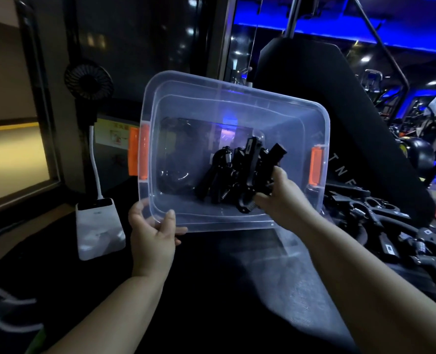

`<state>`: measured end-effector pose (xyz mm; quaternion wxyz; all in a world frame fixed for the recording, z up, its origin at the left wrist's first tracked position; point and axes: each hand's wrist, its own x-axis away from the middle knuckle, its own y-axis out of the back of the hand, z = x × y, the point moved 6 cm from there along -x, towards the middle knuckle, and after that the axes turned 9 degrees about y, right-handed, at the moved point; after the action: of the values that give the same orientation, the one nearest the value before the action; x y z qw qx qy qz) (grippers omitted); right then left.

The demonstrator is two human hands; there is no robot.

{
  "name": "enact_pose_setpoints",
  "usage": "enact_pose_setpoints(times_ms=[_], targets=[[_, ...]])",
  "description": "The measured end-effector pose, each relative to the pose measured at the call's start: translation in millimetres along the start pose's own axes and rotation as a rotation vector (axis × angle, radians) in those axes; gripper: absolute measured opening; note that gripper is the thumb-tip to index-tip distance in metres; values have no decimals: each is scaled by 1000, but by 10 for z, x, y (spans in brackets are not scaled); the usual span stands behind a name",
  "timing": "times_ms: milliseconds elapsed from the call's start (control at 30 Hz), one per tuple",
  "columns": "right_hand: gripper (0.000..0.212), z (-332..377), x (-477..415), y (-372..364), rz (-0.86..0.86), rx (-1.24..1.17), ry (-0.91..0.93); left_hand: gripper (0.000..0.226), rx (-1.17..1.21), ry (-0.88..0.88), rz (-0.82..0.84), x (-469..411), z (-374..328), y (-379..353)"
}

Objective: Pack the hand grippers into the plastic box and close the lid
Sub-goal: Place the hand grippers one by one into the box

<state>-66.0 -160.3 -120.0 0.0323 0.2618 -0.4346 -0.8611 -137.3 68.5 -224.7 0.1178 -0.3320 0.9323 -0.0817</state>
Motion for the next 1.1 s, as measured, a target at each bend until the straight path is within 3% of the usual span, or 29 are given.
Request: enact_pose_setpoints(times_ms=[500,833,1100], targets=[[31,332,-683,-1046,201,52,-69,40,26,0,11,30,-45,13],[25,207,-965,-1203,222,268,-231,43,47,16,39,9,-45,14],[36,112,-1008,-1174,183,339,-245,44,53,17,30,1,-38,16]])
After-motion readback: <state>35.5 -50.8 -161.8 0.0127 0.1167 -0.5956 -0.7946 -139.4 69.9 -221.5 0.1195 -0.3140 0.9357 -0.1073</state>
